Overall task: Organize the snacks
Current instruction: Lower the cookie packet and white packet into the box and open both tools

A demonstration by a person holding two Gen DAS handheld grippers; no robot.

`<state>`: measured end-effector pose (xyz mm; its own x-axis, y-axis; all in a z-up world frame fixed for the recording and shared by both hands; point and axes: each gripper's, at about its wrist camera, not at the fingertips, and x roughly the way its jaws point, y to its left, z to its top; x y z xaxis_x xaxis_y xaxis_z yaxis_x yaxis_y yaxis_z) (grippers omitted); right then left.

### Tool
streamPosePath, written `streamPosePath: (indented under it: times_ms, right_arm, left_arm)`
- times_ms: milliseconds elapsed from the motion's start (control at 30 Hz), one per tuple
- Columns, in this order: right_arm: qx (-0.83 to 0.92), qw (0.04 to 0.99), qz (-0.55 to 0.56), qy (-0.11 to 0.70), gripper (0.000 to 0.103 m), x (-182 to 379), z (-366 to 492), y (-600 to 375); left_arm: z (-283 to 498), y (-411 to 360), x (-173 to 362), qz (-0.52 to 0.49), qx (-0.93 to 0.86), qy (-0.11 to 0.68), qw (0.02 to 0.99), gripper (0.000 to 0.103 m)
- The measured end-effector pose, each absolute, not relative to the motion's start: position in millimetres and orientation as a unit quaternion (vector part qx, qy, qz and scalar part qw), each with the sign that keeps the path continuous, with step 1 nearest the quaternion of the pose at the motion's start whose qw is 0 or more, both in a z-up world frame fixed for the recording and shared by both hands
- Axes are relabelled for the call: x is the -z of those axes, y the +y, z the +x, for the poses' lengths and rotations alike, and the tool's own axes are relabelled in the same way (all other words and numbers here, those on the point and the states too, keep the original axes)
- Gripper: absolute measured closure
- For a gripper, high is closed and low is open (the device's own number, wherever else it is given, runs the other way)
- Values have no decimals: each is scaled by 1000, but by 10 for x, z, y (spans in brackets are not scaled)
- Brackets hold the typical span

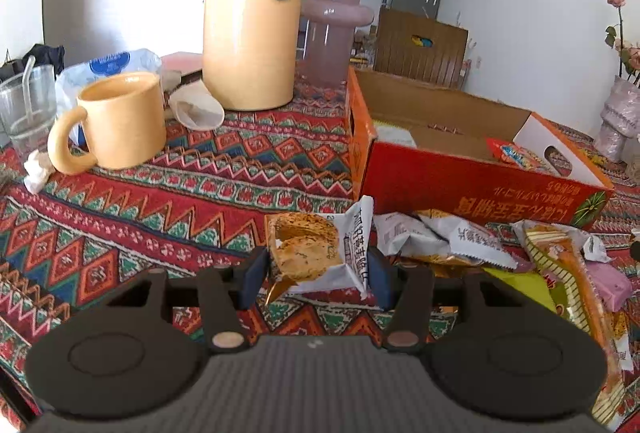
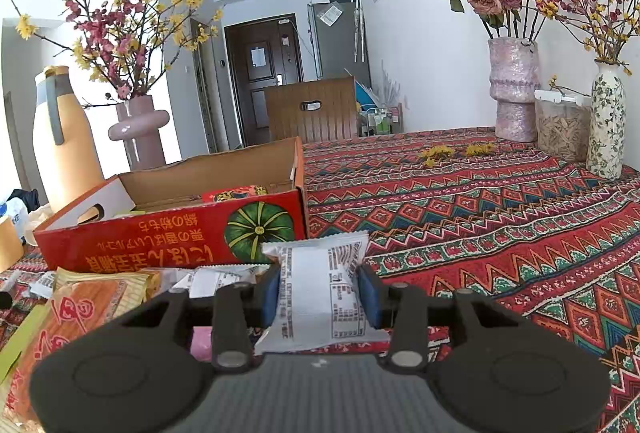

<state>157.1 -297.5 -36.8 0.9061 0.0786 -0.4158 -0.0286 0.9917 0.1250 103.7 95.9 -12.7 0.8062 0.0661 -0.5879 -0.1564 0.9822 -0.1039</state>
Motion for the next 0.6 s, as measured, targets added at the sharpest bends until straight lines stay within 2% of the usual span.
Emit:
streamPosePath:
  times_ms: [333,600]
  right_arm:
    - [-33,977,54,206,63,302,1534,-2957]
    - [-74,985,40,152,63,-118,1555,-2724]
  left_arm:
    - [1039,818,-201,-57,-50,263,962,49]
    - [1249,581,-475,-44,-35,234,971,49]
